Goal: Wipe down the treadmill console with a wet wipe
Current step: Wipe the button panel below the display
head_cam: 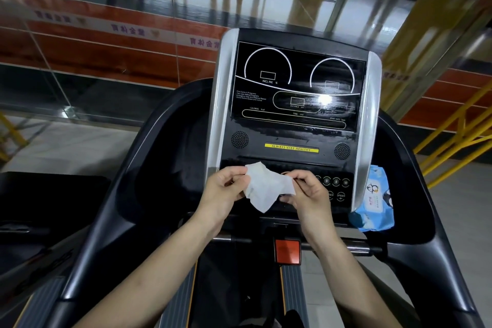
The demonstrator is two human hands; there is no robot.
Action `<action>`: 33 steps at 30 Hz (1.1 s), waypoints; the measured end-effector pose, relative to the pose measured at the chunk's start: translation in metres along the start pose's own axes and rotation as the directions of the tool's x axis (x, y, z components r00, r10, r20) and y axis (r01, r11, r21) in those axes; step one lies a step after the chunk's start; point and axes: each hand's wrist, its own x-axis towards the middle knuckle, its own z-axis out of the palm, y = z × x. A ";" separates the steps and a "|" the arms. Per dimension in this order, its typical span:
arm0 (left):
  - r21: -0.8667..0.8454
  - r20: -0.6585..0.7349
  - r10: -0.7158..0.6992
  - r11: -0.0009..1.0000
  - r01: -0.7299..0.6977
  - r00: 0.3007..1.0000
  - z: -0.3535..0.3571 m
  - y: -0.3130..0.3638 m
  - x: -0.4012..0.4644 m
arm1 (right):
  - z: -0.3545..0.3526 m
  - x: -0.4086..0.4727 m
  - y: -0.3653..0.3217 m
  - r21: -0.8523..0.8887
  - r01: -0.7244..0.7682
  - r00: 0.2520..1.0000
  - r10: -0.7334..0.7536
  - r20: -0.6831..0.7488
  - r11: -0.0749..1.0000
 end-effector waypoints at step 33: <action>0.087 -0.086 -0.075 0.993 0.082 0.993 -0.021 0.017 -0.004 | 0.020 -0.001 -0.011 -0.144 0.107 0.993 -0.113 -0.034 0.984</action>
